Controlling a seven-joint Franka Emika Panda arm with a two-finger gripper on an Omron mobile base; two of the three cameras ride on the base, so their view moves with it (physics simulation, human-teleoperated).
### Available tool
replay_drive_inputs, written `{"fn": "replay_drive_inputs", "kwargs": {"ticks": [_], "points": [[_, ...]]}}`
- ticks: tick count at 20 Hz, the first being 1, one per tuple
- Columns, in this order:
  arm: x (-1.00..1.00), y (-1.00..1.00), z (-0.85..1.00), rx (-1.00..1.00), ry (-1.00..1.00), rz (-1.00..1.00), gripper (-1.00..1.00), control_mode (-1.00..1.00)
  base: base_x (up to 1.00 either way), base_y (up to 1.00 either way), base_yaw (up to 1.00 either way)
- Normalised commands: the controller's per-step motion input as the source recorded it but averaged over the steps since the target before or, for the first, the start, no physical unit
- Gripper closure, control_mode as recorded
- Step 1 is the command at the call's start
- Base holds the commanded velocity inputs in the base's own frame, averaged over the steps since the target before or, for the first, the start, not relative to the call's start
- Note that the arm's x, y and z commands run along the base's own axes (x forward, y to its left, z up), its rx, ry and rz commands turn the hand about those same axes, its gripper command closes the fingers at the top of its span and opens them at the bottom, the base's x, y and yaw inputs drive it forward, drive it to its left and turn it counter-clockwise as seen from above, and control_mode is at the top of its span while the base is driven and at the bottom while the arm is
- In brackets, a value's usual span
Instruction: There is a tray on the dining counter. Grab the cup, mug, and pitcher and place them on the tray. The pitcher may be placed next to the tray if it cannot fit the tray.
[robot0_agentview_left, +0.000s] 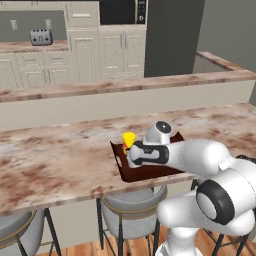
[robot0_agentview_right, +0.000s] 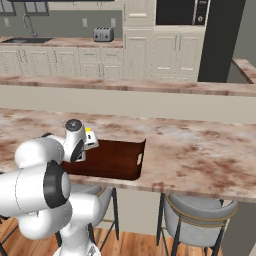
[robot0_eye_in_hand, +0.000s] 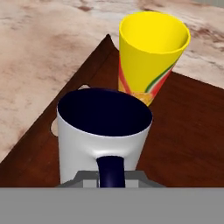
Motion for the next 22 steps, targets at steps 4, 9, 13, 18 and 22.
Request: {"fn": "replay_drive_inputs", "kwargs": {"ticks": [4,9,13,18,22], "points": [[0.0,0.0,0.0,0.0,0.0,0.0,1.0,-1.0,0.0,0.0,0.0],[0.0,0.0,0.0,0.0,0.0,0.0,1.0,-1.0,0.0,0.0,0.0],[0.0,0.0,0.0,0.0,0.0,0.0,1.0,-1.0,0.0,0.0,0.0],[0.0,0.0,0.0,0.0,0.0,0.0,-1.0,-1.0,0.0,0.0,0.0],[0.0,0.0,0.0,0.0,0.0,0.0,-1.0,-1.0,0.0,0.0,0.0]]}}
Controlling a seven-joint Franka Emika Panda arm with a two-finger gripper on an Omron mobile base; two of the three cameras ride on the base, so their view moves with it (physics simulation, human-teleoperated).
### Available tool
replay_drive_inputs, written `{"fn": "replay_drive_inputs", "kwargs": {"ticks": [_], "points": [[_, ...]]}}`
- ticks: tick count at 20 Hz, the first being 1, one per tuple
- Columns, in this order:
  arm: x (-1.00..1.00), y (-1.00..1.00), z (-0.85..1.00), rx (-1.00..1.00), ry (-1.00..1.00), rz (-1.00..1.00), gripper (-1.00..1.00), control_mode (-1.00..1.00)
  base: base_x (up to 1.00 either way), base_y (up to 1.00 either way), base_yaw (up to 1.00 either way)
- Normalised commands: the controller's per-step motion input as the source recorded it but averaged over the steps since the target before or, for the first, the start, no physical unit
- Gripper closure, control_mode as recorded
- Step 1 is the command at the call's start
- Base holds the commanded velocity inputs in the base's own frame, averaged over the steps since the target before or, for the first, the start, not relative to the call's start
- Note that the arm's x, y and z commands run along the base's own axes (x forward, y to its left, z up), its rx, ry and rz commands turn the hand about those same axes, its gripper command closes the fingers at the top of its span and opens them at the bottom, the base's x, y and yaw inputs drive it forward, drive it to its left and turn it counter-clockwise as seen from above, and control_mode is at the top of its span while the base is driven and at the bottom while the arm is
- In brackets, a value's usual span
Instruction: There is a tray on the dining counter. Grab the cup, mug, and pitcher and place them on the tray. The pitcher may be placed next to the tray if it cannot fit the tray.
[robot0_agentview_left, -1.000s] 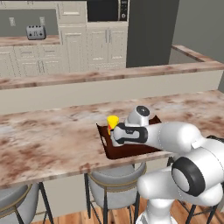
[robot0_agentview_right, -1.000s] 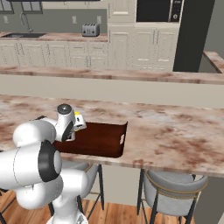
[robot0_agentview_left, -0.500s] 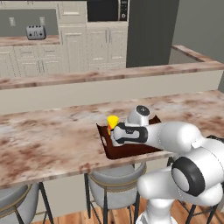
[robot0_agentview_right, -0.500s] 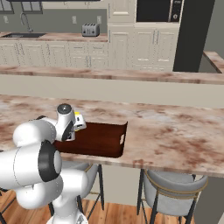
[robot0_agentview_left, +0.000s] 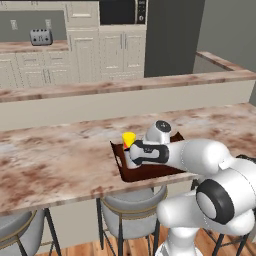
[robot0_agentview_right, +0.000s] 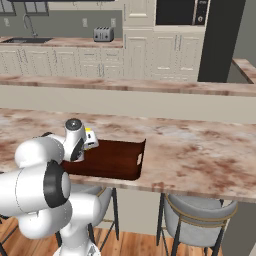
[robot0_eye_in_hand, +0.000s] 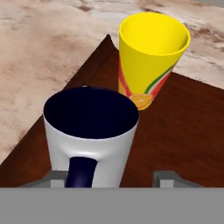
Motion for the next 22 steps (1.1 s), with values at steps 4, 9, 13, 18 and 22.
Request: {"fn": "replay_drive_inputs", "kwargs": {"ticks": [4,9,13,18,22], "points": [[0.0,0.0,0.0,0.0,0.0,0.0,-1.0,-1.0,0.0,0.0,0.0],[-0.05,0.0,0.0,0.0,0.0,0.0,-1.0,-1.0,0.0,0.0,0.0],[-0.44,0.13,0.0,0.0,0.0,0.0,-1.0,-1.0,0.0,0.0,0.0],[-0.48,0.15,0.0,0.0,0.0,0.0,-1.0,-1.0,0.0,0.0,0.0],[-0.1,0.0,0.34,0.01,0.0,0.0,-1.0,-1.0,0.0,0.0,0.0]]}}
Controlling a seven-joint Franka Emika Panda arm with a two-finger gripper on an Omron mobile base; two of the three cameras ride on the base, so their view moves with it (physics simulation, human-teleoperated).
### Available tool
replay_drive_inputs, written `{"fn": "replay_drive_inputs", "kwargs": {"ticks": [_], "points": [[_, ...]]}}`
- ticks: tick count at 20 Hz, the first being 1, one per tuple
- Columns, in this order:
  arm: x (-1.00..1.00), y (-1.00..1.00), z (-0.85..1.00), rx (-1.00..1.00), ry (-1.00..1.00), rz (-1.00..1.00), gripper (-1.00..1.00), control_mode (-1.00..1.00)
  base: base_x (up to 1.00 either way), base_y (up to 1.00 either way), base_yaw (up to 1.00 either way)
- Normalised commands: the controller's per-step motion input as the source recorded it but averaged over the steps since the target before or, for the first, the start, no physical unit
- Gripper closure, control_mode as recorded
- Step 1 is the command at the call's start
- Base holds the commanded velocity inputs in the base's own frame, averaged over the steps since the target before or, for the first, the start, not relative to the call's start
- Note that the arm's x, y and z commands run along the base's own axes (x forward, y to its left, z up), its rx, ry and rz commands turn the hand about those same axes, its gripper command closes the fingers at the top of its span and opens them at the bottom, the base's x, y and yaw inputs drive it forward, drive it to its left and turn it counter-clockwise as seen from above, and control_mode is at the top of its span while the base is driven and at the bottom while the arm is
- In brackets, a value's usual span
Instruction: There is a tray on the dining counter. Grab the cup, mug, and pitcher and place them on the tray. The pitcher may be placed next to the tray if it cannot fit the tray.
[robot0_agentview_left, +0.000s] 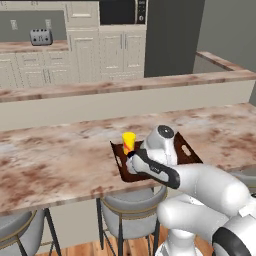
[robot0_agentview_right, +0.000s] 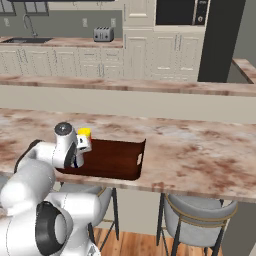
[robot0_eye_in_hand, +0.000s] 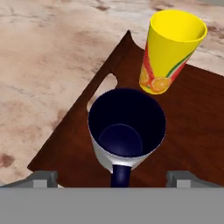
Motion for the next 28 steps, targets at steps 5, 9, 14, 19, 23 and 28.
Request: {"fn": "replay_drive_inputs", "kwargs": {"ticks": [5,9,14,19,23,28], "points": [[0.0,-0.05,0.69,0.01,0.0,-0.02,-1.0,-1.0,0.0,0.0,0.0],[-0.09,-0.11,0.8,0.0,0.0,-0.08,-1.0,-1.0,0.0,0.0,0.0],[-0.28,-0.18,0.81,0.0,0.02,-0.16,-1.0,-1.0,0.0,0.0,0.0],[-0.45,-0.38,0.7,0.0,0.03,-0.22,-1.0,-1.0,0.0,0.0,0.0],[-0.67,-0.53,0.57,0.01,0.0,-0.22,-1.0,-1.0,0.0,0.0,0.0],[-0.72,-0.62,0.38,0.02,0.0,-0.15,-1.0,-1.0,0.0,0.0,0.0]]}}
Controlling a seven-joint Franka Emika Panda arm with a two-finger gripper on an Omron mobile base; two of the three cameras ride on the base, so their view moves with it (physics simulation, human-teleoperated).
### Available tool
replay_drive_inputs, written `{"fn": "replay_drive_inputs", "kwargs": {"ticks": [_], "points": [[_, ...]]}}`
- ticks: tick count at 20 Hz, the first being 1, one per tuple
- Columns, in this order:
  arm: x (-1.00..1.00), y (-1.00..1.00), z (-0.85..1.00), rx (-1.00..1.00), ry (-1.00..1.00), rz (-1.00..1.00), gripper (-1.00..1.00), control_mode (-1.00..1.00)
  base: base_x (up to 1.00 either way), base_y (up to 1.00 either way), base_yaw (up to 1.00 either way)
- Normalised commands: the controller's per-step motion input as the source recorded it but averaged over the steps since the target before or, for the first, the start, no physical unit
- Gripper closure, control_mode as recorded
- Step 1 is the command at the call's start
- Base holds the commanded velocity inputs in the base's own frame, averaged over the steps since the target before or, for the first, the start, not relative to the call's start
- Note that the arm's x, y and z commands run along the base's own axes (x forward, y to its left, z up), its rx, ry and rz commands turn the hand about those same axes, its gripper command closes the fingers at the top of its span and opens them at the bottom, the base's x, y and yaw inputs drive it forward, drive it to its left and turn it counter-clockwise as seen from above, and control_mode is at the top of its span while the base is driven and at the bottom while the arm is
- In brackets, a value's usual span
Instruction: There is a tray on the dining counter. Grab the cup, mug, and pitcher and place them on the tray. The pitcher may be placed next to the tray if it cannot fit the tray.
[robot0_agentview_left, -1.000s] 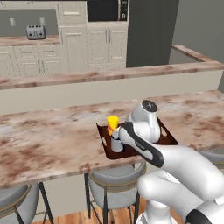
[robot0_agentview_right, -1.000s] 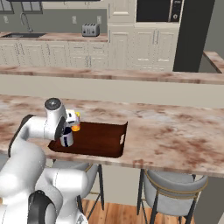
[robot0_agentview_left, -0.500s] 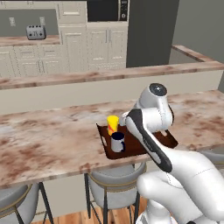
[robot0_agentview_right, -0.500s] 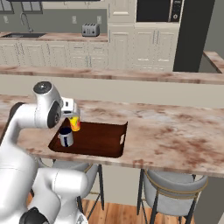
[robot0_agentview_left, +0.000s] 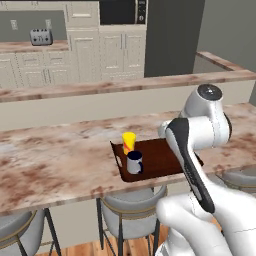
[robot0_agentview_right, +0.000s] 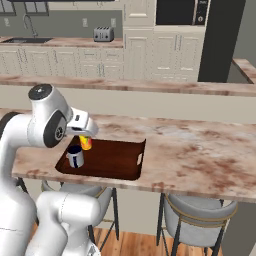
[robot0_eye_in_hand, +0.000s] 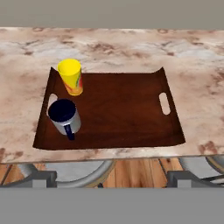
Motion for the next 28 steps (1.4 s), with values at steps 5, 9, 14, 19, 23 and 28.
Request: {"fn": "replay_drive_inputs", "kwargs": {"ticks": [5,9,14,19,23,28], "points": [[-0.71,-0.61,0.23,0.08,0.0,-0.09,-1.0,-1.0,0.0,0.0,0.0],[-0.11,-0.19,0.19,0.08,0.0,-0.01,-1.0,-1.0,0.0,0.0,0.0],[0.0,0.06,0.09,0.0,0.0,0.0,-1.0,-1.0,0.0,0.0,0.0],[-0.05,0.33,0.04,-0.03,0.0,0.0,-1.0,-1.0,0.0,0.0,0.0],[-0.04,0.28,0.02,0.0,0.0,0.0,-1.0,-1.0,0.0,0.0,0.0],[-0.02,0.11,0.0,0.0,0.0,0.0,-1.0,1.0,-0.31,0.07,0.0]]}}
